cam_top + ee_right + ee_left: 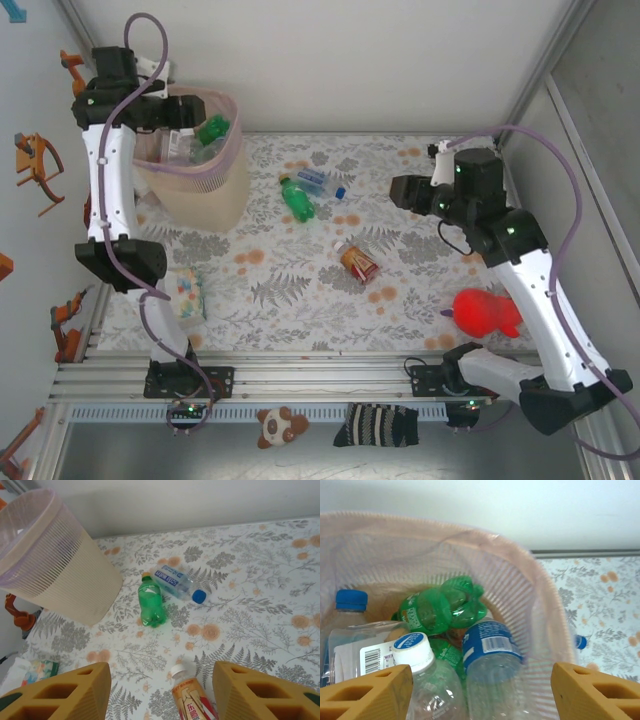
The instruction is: Put the plastic bottles in the bin
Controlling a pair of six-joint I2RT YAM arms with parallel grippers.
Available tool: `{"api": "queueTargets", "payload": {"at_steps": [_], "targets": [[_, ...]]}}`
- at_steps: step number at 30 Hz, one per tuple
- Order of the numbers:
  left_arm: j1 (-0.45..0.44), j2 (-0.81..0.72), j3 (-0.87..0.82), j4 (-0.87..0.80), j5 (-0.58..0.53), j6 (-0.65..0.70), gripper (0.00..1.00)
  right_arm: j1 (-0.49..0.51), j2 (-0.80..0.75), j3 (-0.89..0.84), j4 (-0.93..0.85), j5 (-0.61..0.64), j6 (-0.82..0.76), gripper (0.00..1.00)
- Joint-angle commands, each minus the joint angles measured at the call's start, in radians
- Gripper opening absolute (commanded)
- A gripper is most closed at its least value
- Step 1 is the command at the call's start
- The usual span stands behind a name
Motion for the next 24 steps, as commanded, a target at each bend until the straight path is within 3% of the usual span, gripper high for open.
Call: {"api": "queueTargets", "payload": {"at_steps": [1, 8, 18, 24], "targets": [[-0.002, -0.074, -0.006, -0.015, 0.059, -0.028, 0.72, 0.013, 0.033, 0.036, -0.004, -0.055, -0.013, 0.55], [-0.046, -0.205, -0.153, 0.026, 0.113, -0.044, 0.70, 0.054, 0.133, 0.055, -0.075, -0.064, -0.071, 0.54], [-0.093, -0.547, -0.722, 0.408, 0.267, -0.197, 0.70, 0.212, 0.383, 0.148, -0.244, 0.136, -0.215, 0.52], [-0.113, -0.690, -0.950, 0.516, 0.309, -0.245, 0.69, 0.254, 0.572, 0.234, -0.318, 0.196, -0.236, 0.51]]}}
